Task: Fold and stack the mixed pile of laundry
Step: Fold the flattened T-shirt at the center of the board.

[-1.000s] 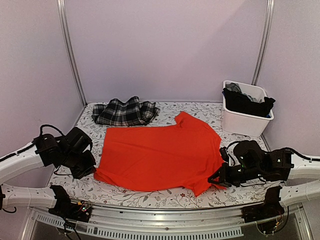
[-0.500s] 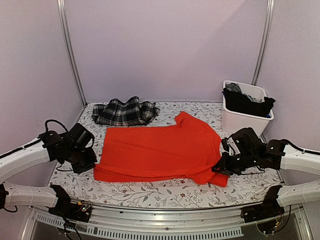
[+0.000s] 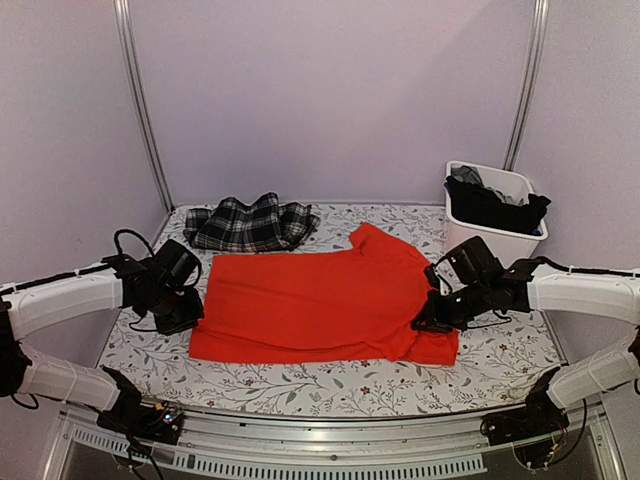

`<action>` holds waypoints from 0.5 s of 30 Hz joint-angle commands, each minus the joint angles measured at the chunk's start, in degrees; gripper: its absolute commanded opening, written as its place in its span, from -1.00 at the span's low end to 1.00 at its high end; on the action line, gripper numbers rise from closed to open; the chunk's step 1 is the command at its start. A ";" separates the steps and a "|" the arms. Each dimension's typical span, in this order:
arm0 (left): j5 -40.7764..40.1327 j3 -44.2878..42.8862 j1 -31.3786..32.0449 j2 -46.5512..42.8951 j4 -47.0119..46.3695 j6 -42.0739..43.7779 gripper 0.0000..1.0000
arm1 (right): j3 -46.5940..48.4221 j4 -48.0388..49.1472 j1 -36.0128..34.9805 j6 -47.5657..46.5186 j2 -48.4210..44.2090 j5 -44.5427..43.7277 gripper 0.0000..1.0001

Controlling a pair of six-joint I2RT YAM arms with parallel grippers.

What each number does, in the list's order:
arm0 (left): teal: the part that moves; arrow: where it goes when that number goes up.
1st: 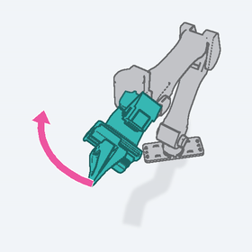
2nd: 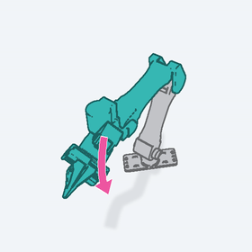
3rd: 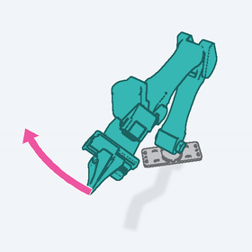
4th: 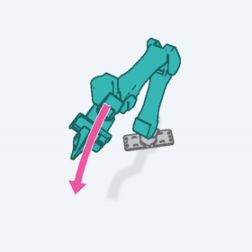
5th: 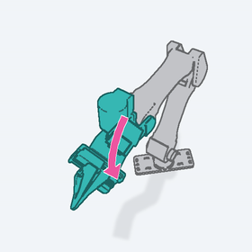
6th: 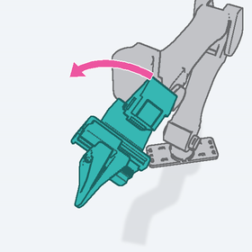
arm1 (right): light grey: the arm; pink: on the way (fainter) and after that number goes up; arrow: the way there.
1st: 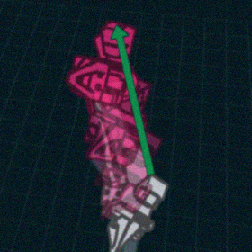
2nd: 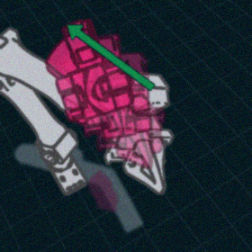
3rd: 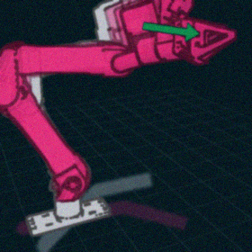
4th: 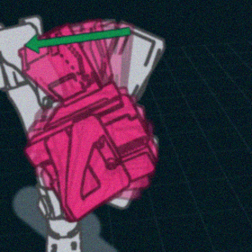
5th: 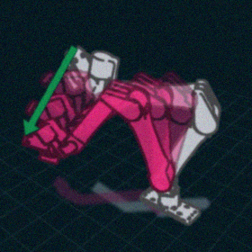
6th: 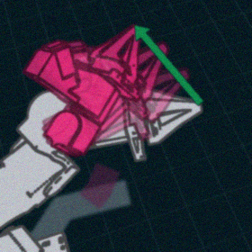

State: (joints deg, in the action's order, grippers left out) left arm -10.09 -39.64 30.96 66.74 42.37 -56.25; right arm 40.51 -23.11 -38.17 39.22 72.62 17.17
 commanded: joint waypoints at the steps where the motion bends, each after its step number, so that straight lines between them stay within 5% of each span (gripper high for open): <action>1: -0.60 -1.19 -3.32 2.38 -4.20 5.08 -1.00 | 2.04 2.20 3.21 -5.19 2.28 3.06 -0.95; 3: 0.34 -0.77 -4.78 3.12 -5.84 6.84 -1.00 | 1.91 2.07 5.76 -6.82 1.75 3.80 -0.92; 5: 1.96 -0.66 -6.52 4.36 -7.22 8.80 -0.97 | 2.08 1.87 7.76 -8.22 0.87 6.23 -0.62; 8: 2.30 -2.14 -7.65 5.05 -6.89 11.13 -0.41 | 3.58 0.19 8.59 -11.02 -0.09 8.74 0.14; 10: 2.36 -2.25 -7.71 3.31 -6.92 11.43 -0.16 | 3.05 -0.82 8.98 -11.26 -2.81 7.69 0.41; 15: 5.55 0.97 -7.89 -4.79 -4.60 9.35 0.03 | -3.40 -4.79 10.27 -8.26 -13.71 6.62 0.43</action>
State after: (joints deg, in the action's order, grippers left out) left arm -7.25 -40.23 23.81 68.05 36.80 -46.48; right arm 41.30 -24.18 -28.67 29.89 65.89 23.20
